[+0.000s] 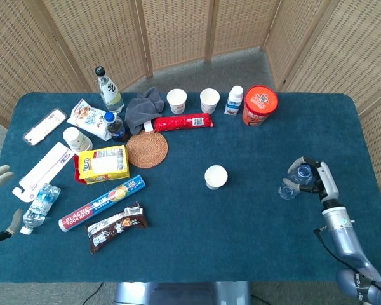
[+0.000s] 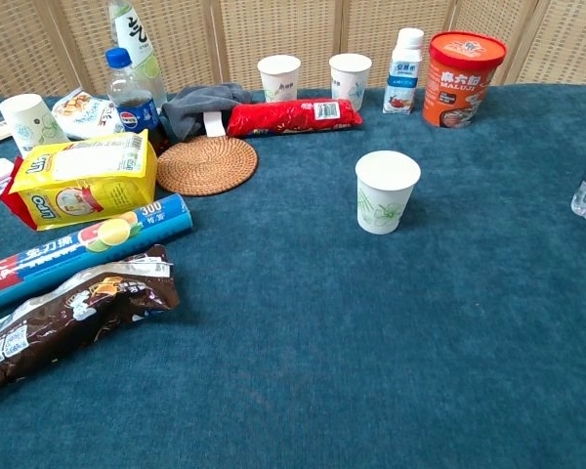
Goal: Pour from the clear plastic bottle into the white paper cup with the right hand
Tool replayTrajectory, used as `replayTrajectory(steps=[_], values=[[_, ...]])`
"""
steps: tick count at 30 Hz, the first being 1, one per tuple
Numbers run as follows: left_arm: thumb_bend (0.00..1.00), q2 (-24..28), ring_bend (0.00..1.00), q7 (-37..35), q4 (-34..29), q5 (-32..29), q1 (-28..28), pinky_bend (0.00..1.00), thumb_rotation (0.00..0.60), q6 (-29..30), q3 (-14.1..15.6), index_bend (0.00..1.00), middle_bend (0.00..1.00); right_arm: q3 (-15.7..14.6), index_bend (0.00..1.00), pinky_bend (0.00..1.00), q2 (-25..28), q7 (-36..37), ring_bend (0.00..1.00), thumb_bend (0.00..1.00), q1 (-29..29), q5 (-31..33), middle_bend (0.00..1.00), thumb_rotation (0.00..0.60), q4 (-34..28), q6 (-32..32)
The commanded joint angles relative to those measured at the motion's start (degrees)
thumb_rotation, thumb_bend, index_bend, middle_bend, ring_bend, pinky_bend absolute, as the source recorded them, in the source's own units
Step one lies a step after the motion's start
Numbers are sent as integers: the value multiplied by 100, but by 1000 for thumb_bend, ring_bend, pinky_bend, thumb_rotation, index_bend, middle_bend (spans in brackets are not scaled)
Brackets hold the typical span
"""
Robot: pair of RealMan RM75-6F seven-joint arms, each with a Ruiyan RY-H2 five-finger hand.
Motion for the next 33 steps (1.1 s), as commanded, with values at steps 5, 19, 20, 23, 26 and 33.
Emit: replayTrajectory(steps=[5, 19, 20, 23, 26, 33], values=[[504, 45, 99, -15, -89, -8, -48, 69, 456, -16, -45, 131, 131, 55, 706, 594, 385, -1091, 530, 236, 234, 243, 691, 600, -712, -318], [503, 45, 98, 64, -160, 53, -121, 69, 456, -43, -79, 131, 131, 356, 706, 594, 624, -3256, 530, 231, 837, 1273, 690, 600, -1482, -924], [504, 38, 99, 66, -158, 58, -125, 69, 454, -49, -76, 131, 131, 371, 707, 594, 634, -3397, 530, 232, 879, 1346, 690, 600, -1534, -946], [504, 12, 98, 65, -143, 60, -136, 69, 455, -60, -75, 131, 131, 391, 707, 594, 643, -3737, 531, 232, 986, 1503, 690, 600, -1643, -999], [503, -13, 98, 58, -119, 57, -142, 69, 455, -68, -70, 132, 131, 409, 709, 593, 630, -3988, 540, 233, 1094, 1624, 690, 600, -1719, -1062], [503, -52, 99, 68, -77, 60, -123, 69, 455, -48, -47, 131, 131, 375, 713, 594, 521, -4328, 540, 233, 1323, 1651, 690, 600, -1708, -1234]])
